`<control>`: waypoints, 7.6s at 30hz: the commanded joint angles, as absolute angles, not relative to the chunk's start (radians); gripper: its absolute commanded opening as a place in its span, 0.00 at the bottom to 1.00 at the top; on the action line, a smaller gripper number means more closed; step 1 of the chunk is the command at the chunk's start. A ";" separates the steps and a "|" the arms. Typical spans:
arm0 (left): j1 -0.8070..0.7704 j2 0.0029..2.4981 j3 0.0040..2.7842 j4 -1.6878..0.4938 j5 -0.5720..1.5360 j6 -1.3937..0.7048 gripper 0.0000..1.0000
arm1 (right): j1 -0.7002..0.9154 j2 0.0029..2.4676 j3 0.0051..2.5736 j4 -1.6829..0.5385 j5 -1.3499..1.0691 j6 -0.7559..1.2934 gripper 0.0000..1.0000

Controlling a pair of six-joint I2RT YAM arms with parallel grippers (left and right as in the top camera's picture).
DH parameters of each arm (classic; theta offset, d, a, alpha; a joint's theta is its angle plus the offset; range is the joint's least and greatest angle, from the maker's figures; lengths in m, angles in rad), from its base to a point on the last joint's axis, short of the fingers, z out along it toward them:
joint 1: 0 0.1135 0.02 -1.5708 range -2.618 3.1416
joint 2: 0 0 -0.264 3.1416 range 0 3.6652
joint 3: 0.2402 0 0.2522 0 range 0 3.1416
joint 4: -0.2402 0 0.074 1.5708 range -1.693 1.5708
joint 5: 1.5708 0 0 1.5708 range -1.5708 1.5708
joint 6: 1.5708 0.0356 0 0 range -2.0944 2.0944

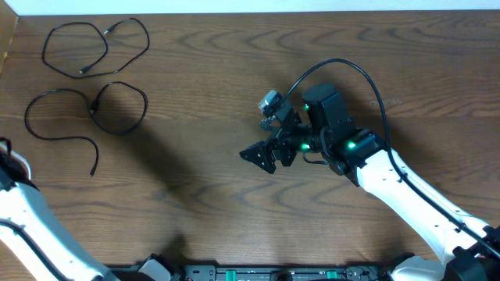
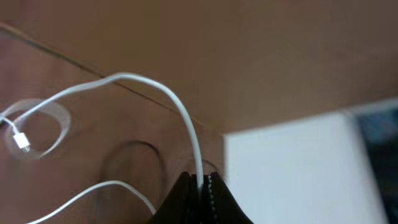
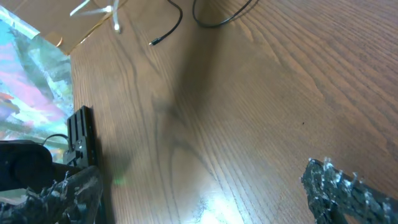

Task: Untangle cables

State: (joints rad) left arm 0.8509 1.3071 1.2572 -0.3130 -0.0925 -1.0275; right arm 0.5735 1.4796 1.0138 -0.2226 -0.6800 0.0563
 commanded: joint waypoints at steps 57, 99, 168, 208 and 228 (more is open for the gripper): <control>1.051 1.796 1.265 -0.440 -0.170 -0.892 0.41 | 0.571 1.486 1.015 -0.258 -0.679 0.044 0.99; 1.051 1.710 1.271 -0.463 -0.274 -0.621 0.80 | 0.571 1.491 1.015 -0.259 -0.679 0.044 0.99; 1.051 1.779 1.324 -0.290 0.164 -0.542 0.08 | 0.571 1.493 1.015 -0.277 -0.679 0.044 0.99; 1.048 1.790 1.295 -0.286 0.522 -0.559 0.94 | 0.571 1.493 1.015 -0.288 -0.593 0.044 0.99; 0.303 1.673 1.315 -0.440 0.358 -0.351 0.95 | 0.518 1.505 1.015 -0.492 -0.245 0.232 0.99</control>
State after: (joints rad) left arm 0.3805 1.7641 1.2984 -0.4007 0.3763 -0.3717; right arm 0.5533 1.5295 1.0138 -0.4759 -0.3000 0.1741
